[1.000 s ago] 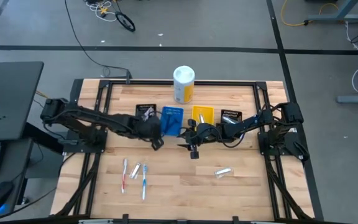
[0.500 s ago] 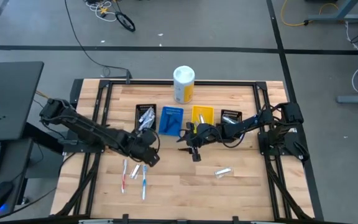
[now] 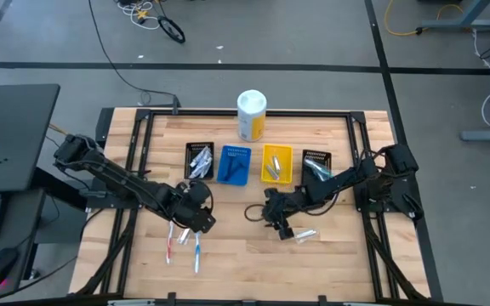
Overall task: Pick & Place Travel size toiletries
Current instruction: Put the nail cutter into the yellow bin
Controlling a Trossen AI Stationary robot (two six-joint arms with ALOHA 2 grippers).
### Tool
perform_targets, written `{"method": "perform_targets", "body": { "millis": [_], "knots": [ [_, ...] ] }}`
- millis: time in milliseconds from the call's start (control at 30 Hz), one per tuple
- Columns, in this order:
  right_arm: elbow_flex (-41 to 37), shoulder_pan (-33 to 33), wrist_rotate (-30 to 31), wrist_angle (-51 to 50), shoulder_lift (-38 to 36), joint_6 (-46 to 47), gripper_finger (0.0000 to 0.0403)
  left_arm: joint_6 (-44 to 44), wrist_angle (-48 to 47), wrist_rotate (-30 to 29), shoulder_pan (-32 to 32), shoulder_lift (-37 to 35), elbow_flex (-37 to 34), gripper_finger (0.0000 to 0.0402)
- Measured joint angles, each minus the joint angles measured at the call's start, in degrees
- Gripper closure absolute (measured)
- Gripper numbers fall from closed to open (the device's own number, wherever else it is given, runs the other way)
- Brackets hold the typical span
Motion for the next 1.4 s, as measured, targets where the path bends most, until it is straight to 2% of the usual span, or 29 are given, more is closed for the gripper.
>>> {"method": "perform_targets", "body": {
  "millis": [267,400,567,767,967,1100,1200,1400],
  "knots": [
    [0.0,2.7,0.0,-0.7,0.0,3.4,0.0210,-5.1,-1.3,7.8,-0.8,0.0,-0.5,0.0211],
    [0.0,3.9,0.0,-2.7,0.0,6.1,0.0210,-7.4,-2.8,8.3,-2.3,0.0,-0.5,0.0211],
    [0.0,5.7,0.8,-12.0,-3.8,8.4,0.0210,-15.8,-8.8,10.7,-3.9,0.0,-0.5,0.0212],
    [0.1,6.2,10.3,-28.3,-14.0,17.3,0.0210,-25.7,-13.6,14.8,-7.0,0.0,-0.5,0.0219],
    [0.1,6.7,11.6,-31.4,-20.0,22.9,0.0210,-26.1,-13.7,13.6,-8.0,0.0,-0.5,0.0223],
    [0.1,7.3,11.4,-30.1,-20.1,22.9,0.0210,-24.6,-13.3,12.6,-8.0,0.0,-0.5,0.0223],
    [0.1,7.6,8.8,-29.7,-19.4,22.8,0.0210,-21.5,-11.8,12.7,-8.1,0.2,-0.5,0.0223],
    [0.1,8.0,7.1,-27.9,-18.6,22.9,0.0210,-15.1,-6.1,13.4,-9.6,4.3,-0.5,0.0223]
  ]
}}
